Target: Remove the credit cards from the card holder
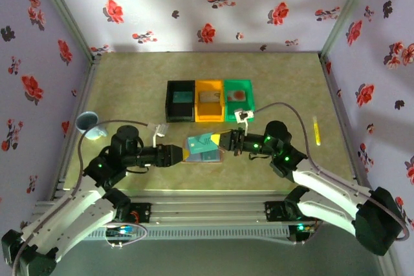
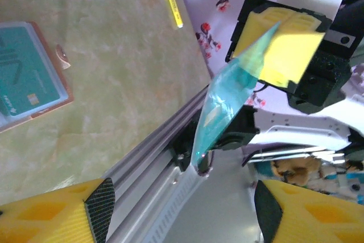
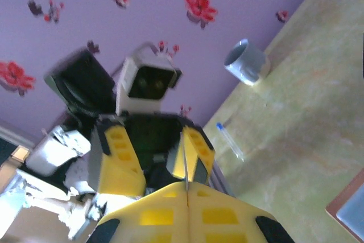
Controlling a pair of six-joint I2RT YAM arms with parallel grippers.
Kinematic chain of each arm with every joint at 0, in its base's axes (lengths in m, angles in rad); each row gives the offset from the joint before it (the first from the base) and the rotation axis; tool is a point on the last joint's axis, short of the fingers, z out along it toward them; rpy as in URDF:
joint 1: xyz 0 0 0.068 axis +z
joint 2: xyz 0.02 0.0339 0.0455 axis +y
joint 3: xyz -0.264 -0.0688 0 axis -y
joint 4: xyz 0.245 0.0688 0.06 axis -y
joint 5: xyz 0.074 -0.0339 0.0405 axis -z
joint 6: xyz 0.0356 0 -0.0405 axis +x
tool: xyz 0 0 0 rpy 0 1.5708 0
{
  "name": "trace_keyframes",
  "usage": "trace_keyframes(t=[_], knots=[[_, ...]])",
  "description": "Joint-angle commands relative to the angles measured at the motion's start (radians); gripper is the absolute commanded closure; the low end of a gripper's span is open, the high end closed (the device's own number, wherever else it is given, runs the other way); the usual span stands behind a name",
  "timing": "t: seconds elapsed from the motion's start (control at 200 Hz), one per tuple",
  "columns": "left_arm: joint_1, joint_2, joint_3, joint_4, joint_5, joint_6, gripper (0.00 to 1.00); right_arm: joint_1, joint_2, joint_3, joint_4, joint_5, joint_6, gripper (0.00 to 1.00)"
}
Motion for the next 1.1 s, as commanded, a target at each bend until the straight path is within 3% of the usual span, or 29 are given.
trace_keyframes(t=[0.0,0.205,0.545,1.095], knots=[[0.007,-0.016,-0.054,0.271,0.003,-0.148,0.3,-0.005,-0.007,-0.01,0.116,0.063,0.086,1.0],[0.007,-0.005,-0.12,0.518,-0.035,-0.248,0.3,-0.005,0.037,-0.006,0.199,0.052,0.155,1.0],[0.006,0.052,-0.153,0.684,-0.053,-0.308,0.34,0.01,0.085,-0.006,0.245,0.036,0.185,1.0],[0.004,0.066,-0.176,0.73,-0.051,-0.342,0.65,0.027,0.12,0.003,0.226,0.042,0.182,1.0]])
